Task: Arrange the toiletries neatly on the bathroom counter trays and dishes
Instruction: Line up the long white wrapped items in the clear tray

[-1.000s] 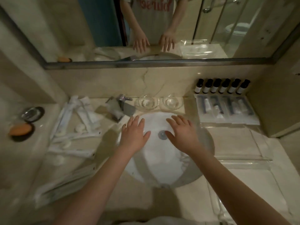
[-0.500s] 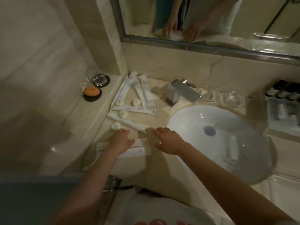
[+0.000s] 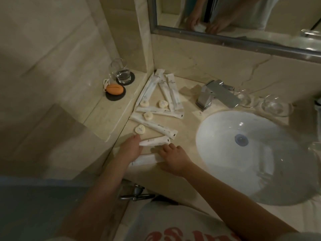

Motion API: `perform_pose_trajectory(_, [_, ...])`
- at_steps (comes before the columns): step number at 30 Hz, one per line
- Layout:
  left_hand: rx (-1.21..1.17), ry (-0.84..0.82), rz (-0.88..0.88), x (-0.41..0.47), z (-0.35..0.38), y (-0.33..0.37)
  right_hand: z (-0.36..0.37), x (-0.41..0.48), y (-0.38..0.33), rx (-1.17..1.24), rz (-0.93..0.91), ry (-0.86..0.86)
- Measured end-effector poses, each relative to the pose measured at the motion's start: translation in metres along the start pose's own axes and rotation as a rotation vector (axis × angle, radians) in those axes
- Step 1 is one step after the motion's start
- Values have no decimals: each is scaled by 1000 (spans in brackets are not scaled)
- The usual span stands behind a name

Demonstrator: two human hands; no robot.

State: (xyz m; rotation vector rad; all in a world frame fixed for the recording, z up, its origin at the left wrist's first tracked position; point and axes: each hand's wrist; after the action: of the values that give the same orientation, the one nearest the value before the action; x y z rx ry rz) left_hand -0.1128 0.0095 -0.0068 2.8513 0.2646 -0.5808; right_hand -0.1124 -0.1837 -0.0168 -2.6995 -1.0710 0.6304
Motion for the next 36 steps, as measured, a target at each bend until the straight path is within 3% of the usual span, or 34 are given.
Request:
perform_pose_trajectory(12, [-175, 65, 8, -12, -22, 21, -12, -5, 14, 339, 183, -65])
perform_pose_trajectory(19, [-297, 94, 92, -9, -19, 82, -36, -79, 69, 398, 293, 152])
perform_pose_trajectory(25, [-370, 119, 145, -9, -12, 155, -35, -154, 123, 555, 494, 308])
perform_pose_trajectory(30, [-491, 21, 189, -12, 1, 211, -34, -209, 159, 700, 556, 395])
perform_pose_trajectory(36, [-513, -156, 340, -27, 12, 289, -24, -264, 204, 597, 713, 472])
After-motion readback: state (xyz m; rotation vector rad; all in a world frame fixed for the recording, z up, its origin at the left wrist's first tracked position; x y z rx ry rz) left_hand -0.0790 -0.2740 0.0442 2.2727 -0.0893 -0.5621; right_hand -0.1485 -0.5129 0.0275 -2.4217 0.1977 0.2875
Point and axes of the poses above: each hand's wrist, its own x-axis towards the middle knuckle, its own z-axis out of the palm, y = z × x, and after that the axes turned 7 degrees about x, right-handed
